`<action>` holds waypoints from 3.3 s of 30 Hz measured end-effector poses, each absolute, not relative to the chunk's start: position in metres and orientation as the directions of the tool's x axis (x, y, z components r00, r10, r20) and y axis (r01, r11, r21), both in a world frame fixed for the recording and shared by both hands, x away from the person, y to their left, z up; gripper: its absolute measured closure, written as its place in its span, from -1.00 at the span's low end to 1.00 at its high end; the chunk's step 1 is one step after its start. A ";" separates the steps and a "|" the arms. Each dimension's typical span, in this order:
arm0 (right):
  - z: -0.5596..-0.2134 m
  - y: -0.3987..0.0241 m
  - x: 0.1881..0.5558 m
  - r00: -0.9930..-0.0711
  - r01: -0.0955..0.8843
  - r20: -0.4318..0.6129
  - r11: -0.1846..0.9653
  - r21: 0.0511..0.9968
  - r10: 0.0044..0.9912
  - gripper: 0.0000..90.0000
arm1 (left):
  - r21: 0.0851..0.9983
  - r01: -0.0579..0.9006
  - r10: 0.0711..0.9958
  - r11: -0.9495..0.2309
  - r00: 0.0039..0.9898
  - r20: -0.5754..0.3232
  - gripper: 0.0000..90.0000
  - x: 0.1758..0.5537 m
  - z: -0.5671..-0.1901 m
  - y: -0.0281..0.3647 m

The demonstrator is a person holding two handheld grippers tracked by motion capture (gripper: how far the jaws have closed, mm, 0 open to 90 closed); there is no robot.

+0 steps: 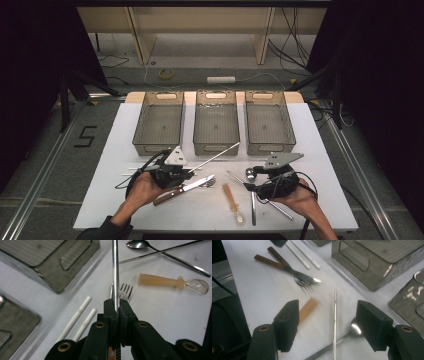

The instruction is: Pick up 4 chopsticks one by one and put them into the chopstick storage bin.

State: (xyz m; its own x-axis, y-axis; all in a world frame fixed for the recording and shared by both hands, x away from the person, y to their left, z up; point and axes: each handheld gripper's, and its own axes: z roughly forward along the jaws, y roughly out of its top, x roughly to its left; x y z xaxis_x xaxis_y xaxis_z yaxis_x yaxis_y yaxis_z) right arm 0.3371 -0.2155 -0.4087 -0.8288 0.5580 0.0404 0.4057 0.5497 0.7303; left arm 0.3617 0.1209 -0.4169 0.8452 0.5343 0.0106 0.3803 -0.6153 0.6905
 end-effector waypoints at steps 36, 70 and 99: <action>-0.437 -0.249 0.312 -0.772 0.483 0.073 0.507 0.714 0.632 -0.28 | 0.764 0.563 0.822 -0.317 0.565 -0.075 0.90 0.466 -0.400 0.204; -0.438 -0.248 0.312 -0.775 0.486 0.077 0.513 0.708 0.627 -0.29 | 0.673 0.695 0.909 -0.253 0.409 -0.081 0.90 0.513 -0.424 0.229; -0.442 -0.251 0.314 -0.759 0.517 0.044 0.560 0.647 0.650 -0.13 | 0.791 0.585 0.829 -0.181 0.523 -0.197 -0.25 0.460 -0.402 0.208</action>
